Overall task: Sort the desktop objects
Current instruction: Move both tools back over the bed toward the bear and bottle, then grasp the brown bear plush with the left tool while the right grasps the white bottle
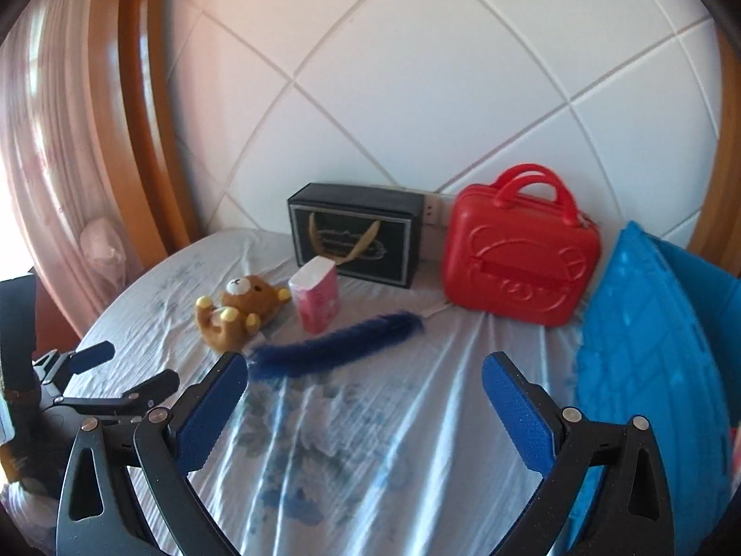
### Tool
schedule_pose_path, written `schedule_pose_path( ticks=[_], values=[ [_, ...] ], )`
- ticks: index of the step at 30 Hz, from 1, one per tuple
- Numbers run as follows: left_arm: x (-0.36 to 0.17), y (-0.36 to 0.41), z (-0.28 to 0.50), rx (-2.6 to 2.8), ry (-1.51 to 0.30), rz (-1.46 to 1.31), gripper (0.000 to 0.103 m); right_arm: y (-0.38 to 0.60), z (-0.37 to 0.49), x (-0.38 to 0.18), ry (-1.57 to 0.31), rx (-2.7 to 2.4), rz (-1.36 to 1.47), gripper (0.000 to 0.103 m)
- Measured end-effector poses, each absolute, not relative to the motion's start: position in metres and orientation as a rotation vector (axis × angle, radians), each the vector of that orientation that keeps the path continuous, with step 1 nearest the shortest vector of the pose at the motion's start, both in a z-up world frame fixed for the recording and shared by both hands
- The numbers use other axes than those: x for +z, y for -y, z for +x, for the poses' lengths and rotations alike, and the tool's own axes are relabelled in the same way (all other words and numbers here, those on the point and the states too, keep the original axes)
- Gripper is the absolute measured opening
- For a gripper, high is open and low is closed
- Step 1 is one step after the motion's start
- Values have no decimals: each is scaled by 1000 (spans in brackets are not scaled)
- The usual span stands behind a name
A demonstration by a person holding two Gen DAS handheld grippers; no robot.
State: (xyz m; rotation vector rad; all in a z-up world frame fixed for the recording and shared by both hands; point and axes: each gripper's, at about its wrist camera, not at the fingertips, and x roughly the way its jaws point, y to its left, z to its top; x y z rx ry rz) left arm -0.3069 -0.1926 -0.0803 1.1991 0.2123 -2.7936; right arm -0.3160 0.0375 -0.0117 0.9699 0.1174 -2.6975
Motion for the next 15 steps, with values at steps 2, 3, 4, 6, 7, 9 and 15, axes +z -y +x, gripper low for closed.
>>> schedule_pose_path(
  ticks=[2,3,4,6,7,9,15],
  values=[
    [-95,215,-319,-2737,-235,1223,102,-18,-335,-25,-130,-2654,1000,103],
    [-102,225,-324,-2714,-246,1233,102,-5,-347,-35,-138,-2630,1022,103],
    [-109,234,-331,-2693,-256,1244,102,3,-357,-42,-141,-2611,1040,103],
    [-125,248,-345,-2658,-264,1269,102,21,-381,-61,-144,-2569,1085,103],
    [-133,253,-353,-2639,-271,1287,102,27,-391,-69,-144,-2554,1105,103],
    [-152,262,-372,-2614,-300,1327,102,36,-413,-86,-138,-2529,1152,103],
    [-200,268,-430,-2590,-399,1366,102,54,-476,-129,-172,-2494,1240,103]
  ],
)
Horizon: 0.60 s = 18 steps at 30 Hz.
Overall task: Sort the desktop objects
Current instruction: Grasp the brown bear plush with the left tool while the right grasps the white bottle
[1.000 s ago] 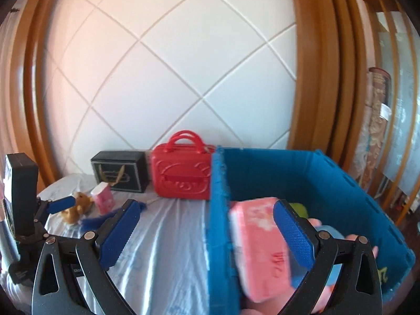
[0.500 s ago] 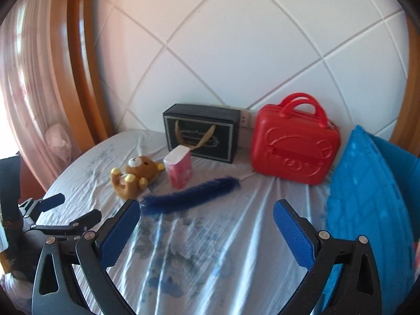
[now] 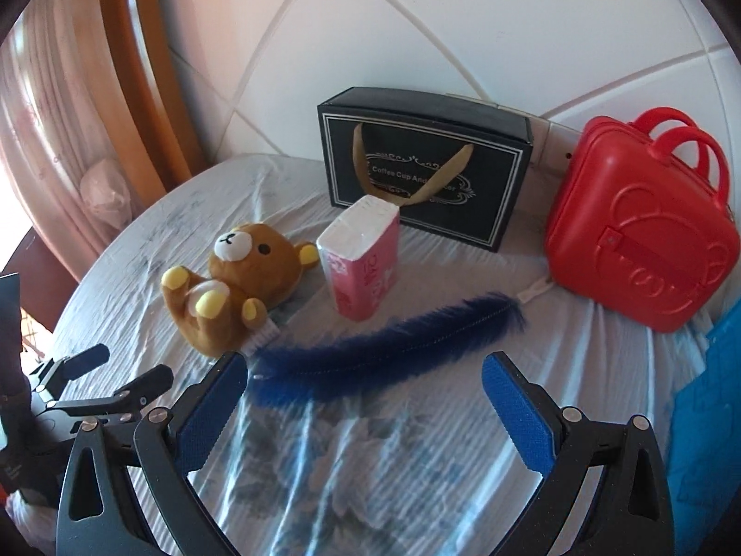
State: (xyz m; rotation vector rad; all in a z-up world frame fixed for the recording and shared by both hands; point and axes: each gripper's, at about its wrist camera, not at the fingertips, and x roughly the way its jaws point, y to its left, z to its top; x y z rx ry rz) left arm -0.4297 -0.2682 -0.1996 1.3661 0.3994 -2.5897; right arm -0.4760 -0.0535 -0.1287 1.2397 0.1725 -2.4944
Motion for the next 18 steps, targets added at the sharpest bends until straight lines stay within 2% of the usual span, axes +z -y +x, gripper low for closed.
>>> schedule_pose_path(
  ticks=[2,3,4,5,6,8,9,10,12,14,18],
  values=[
    [-211,269,-448,-2602,-430,1347,98,56,-490,-139,-197,-2489,1247,103],
    [-217,270,-456,-2602,-436,1348,88,57,-498,-146,-205,-2478,1254,103],
    [-225,272,-465,-2590,-428,1370,73,59,-503,-151,-207,-2468,1260,103],
    [-234,274,-473,-2580,-421,1399,66,61,-509,-158,-207,-2455,1268,103],
    [-239,276,-476,-2573,-400,1403,64,64,-512,-163,-211,-2444,1276,103],
    [-238,280,-474,-2573,-248,1334,58,73,-522,-177,-222,-2416,1294,103],
    [-238,285,-471,-2572,-186,1316,48,79,-525,-182,-225,-2400,1300,103],
    [-237,293,-469,-2573,-163,1310,40,83,-527,-186,-227,-2392,1305,102],
    [-233,314,-467,-2556,-139,1298,32,95,-531,-196,-230,-2358,1313,102],
    [-230,336,-464,-2520,-146,1292,32,107,-531,-203,-223,-2325,1318,102],
    [-225,361,-461,-2549,-274,1291,32,123,-526,-210,-203,-2280,1319,102]
  ],
)
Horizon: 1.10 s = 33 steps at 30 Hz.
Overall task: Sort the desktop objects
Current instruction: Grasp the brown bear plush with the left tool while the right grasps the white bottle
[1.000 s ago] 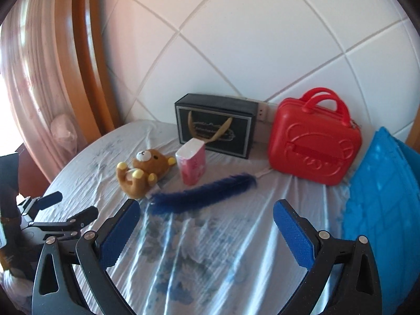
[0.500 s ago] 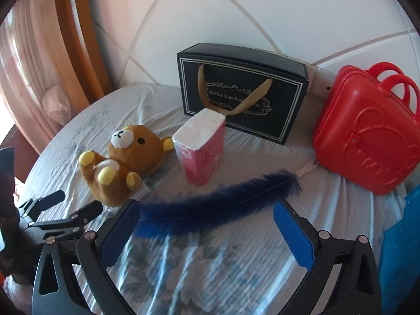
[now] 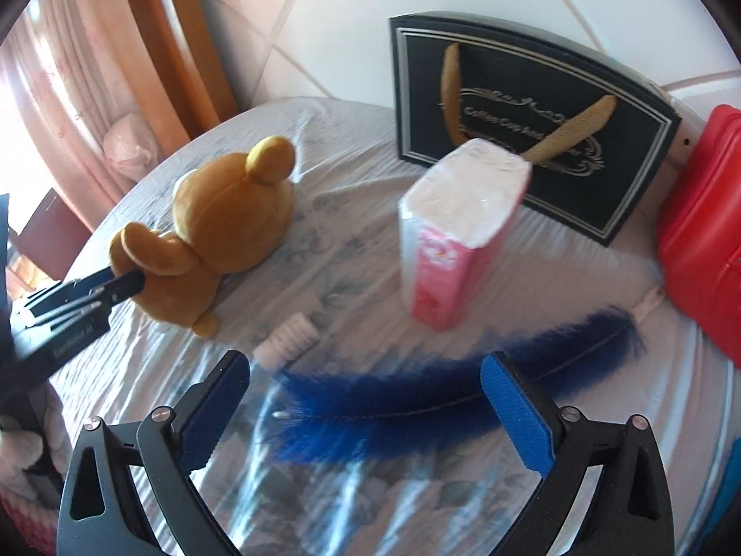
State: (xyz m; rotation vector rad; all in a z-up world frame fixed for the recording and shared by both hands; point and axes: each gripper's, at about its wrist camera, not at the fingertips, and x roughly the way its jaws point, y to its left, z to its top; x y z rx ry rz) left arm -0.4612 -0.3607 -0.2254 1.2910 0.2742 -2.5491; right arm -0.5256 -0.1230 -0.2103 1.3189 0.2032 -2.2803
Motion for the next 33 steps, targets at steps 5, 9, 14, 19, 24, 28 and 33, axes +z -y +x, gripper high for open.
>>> schedule_pose_path(
  ticks=[5,9,14,19,24,28,33],
  values=[
    [-231,354,-464,-2614,-327,1340,54,135,-522,-214,-218,-2258,1324,96],
    [-231,348,-470,-2662,-323,1312,39,143,-521,-221,-225,-2247,1340,84],
    [-235,347,-467,-2694,-275,1303,33,161,-531,-245,-202,-2202,1392,72],
    [-238,347,-465,-2700,-257,1253,33,186,-532,-270,-244,-2173,1407,72],
    [-239,348,-464,-2710,-273,1209,33,193,-541,-297,-258,-2161,1458,63],
    [-232,345,-461,-2724,-305,1169,26,194,-533,-290,-306,-2178,1425,26],
    [-212,327,-454,-2747,-226,1111,24,181,-522,-254,-301,-2222,1327,25]
  ],
)
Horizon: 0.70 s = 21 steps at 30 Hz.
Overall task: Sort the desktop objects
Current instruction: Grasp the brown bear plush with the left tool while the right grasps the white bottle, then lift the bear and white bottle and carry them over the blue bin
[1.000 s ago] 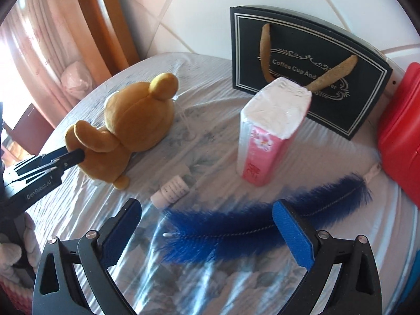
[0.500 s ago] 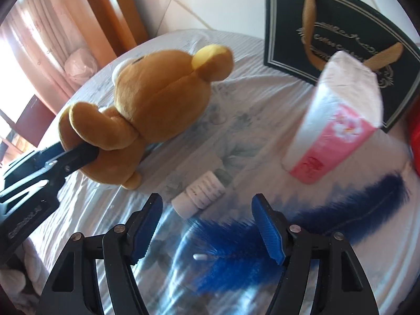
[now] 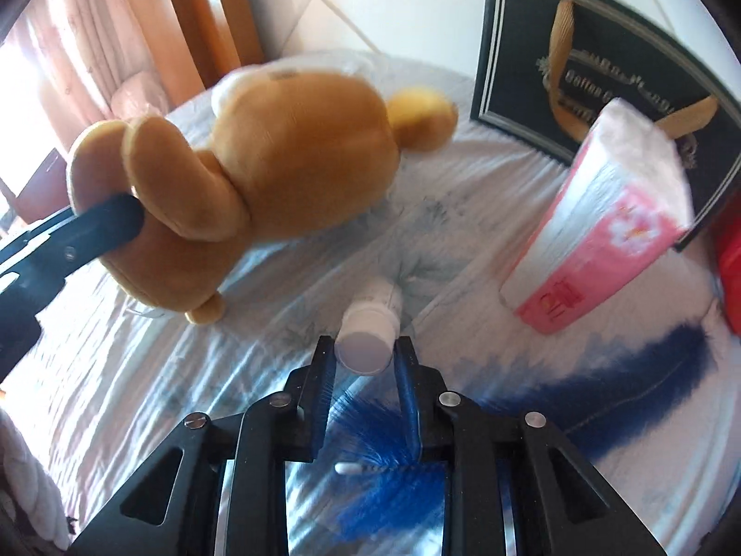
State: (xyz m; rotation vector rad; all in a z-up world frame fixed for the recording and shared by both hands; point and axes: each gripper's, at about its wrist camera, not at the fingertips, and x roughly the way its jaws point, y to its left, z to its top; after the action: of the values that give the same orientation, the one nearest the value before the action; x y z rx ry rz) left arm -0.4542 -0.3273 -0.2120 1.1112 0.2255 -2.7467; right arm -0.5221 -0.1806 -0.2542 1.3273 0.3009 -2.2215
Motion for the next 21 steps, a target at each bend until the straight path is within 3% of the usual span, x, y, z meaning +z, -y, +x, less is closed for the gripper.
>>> schedule_pose_path(
  ticks=[21],
  values=[
    [-66,259,-377,-2909,-96,797,22,117,-440,-87,-159,-2429,958,25]
  ],
)
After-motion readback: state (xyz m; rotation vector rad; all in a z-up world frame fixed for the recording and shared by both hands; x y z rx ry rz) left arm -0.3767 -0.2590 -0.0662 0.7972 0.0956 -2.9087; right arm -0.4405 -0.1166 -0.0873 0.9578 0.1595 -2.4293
